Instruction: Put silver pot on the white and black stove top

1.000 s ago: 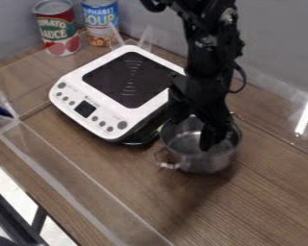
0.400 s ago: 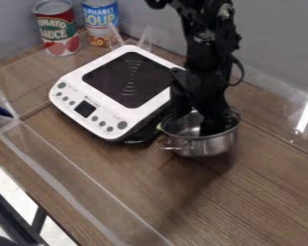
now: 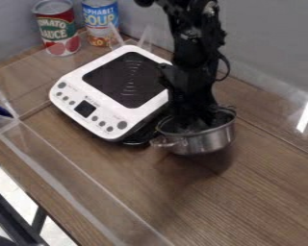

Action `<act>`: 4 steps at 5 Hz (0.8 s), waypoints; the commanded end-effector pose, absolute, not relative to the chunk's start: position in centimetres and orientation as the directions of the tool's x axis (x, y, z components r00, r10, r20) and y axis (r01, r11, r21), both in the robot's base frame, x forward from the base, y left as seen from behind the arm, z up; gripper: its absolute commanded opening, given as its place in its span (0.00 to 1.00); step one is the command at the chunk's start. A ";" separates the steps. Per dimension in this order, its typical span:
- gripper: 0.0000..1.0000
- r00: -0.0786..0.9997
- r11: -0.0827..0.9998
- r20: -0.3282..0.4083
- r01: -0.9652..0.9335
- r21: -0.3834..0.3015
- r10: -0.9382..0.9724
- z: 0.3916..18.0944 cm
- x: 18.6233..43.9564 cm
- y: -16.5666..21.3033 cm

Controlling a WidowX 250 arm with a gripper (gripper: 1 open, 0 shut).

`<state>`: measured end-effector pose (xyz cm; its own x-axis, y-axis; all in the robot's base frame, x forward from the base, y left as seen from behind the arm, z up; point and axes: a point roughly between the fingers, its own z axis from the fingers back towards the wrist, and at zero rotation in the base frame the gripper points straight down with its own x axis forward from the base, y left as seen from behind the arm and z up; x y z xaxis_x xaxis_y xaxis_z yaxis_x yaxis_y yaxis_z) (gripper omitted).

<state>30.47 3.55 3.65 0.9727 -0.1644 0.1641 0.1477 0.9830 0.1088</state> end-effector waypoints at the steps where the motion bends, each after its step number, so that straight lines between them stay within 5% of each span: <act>1: 0.00 0.971 0.980 0.184 0.124 0.157 -0.153 5.2 31.6 4.0; 4: 0.00 0.961 0.968 0.244 0.073 0.241 -0.133 9.6 31.2 5.4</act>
<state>30.90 5.11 7.88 0.9726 -0.1266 0.1949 0.0826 0.9722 0.2191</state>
